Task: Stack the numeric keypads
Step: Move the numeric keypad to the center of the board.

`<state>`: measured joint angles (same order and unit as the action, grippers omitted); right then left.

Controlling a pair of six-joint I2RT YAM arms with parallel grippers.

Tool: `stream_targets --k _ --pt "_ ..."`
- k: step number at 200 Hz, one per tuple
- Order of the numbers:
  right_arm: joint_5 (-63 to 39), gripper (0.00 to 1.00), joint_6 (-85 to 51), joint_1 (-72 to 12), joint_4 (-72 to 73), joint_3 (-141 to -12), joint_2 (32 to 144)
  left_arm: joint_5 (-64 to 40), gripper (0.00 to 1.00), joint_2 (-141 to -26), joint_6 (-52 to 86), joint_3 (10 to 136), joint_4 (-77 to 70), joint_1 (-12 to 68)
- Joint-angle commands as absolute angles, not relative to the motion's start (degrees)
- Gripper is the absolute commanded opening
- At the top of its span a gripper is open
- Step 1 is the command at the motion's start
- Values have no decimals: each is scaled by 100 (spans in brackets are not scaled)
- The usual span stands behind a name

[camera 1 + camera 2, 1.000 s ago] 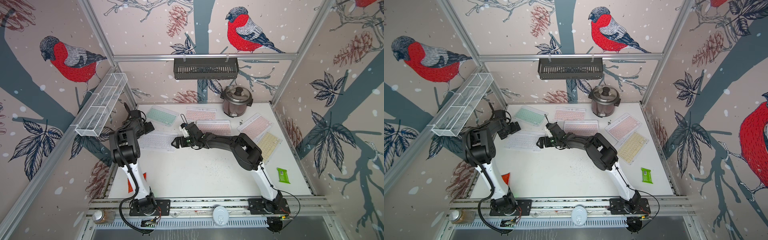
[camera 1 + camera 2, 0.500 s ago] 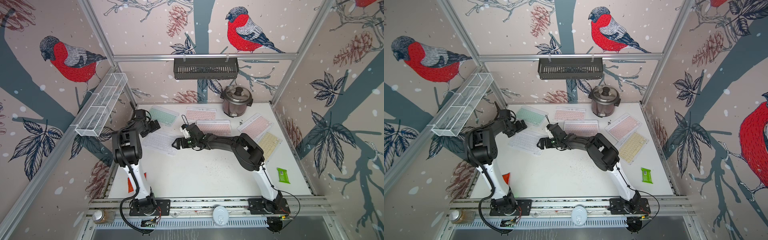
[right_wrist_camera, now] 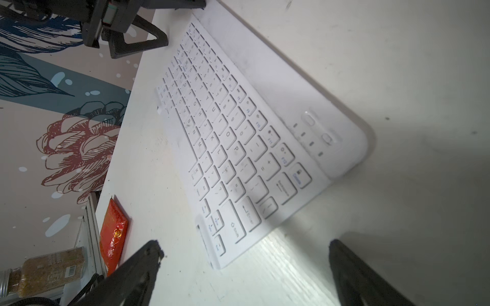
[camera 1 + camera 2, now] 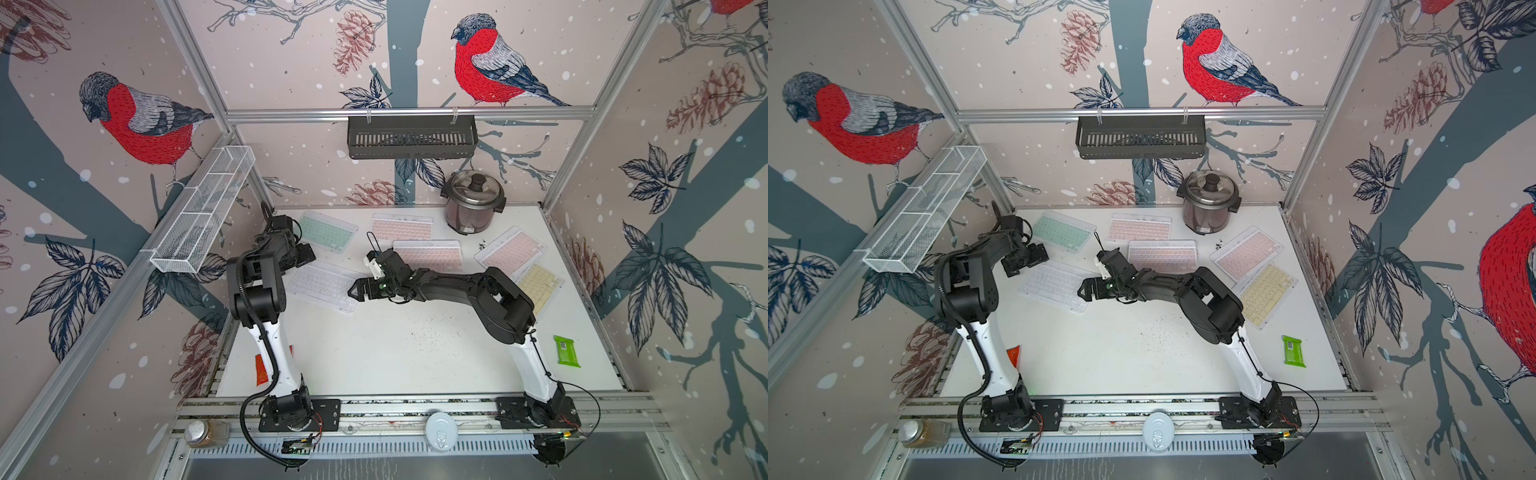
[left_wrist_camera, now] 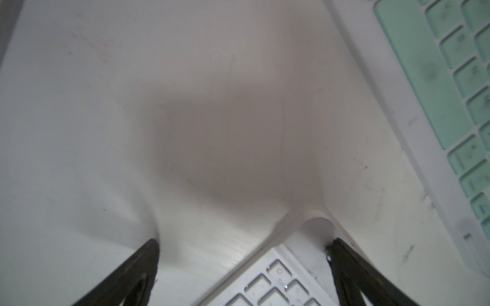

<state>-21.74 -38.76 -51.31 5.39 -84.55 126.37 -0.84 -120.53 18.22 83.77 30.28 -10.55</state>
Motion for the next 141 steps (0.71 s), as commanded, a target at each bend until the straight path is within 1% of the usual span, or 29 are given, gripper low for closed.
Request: stream_targets --k 1,42,84,120,141 --pt "-2221 100 -3878 -5144 529 -8256 12504 -1699 98 -12083 2044 7761 3598 -1002" --pt "-2187 100 -3806 -5128 615 -7915 12268 -2416 99 -11459 2254 6686 3182 -978" --pt "-2133 100 -3786 -5116 681 -7656 12059 -2909 98 -10877 2354 5976 2882 -870" --pt "-2049 100 -3745 -5081 570 -7621 11999 -2944 99 -10614 2250 5815 3036 -870" --pt "-1982 100 -3670 -5082 498 -7546 11886 -3143 99 -10318 2336 5651 3034 -853"
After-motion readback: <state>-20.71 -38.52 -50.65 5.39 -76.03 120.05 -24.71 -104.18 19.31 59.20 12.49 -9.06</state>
